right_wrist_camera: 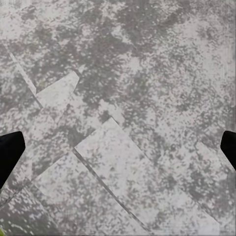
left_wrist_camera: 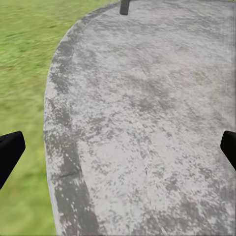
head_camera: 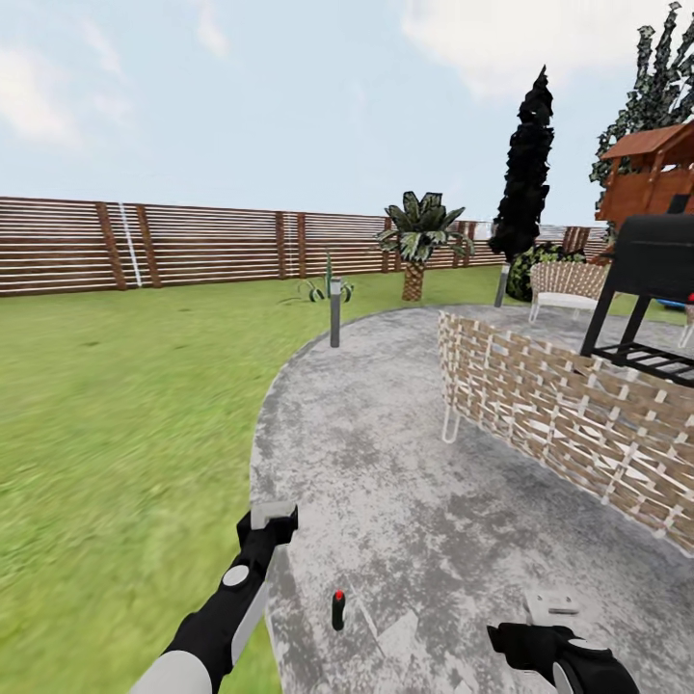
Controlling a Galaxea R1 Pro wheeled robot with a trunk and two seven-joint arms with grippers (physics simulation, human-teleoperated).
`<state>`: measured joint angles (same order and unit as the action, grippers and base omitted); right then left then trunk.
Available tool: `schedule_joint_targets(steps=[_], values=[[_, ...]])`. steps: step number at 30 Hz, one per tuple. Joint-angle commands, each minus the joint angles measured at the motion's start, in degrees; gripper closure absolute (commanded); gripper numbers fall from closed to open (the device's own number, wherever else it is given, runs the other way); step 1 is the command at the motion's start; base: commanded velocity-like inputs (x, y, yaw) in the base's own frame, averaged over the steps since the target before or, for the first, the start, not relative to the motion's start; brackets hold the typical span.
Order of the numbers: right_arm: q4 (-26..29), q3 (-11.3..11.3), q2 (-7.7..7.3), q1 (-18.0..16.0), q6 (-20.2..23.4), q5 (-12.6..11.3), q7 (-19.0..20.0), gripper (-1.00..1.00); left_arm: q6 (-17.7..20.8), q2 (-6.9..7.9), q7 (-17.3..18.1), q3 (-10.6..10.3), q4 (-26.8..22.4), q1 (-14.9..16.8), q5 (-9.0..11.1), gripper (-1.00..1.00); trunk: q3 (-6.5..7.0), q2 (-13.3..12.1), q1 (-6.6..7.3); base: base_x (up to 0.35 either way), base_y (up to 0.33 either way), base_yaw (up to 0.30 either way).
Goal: Pick up the pesticide atomizer in the garden and spray insectifuge to fully cover both potted plants in the garden.
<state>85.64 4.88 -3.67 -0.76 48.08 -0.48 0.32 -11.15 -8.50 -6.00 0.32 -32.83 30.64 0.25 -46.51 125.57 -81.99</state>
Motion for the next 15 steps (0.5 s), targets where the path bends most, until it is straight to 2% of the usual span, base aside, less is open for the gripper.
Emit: schedule_joint_targets(steps=[1,6,15], values=[[0.05,0.02,-0.01,-0.03,0.26,-0.05,0.03,-1.00,-0.22,-0.02,-0.15,0.03,0.04,0.03,0.02,-1.00,-0.08,0.02,-0.02,0.286,0.000,-0.009],[0.05,0.04,-0.02,-0.03,0.26,-0.05,0.04,-1.00,-0.27,-0.02,-0.15,0.03,0.02,0.03,0.02,-1.00,-0.40,0.02,-0.02,0.230,0.000,-0.003],[0.13,0.07,-0.02,-0.03,0.26,-0.05,0.03,-1.00,-0.36,-0.02,-0.15,0.03,-0.02,0.03,0.02,-1.00,-1.10,0.02,-0.02,0.026,0.000,0.000]])
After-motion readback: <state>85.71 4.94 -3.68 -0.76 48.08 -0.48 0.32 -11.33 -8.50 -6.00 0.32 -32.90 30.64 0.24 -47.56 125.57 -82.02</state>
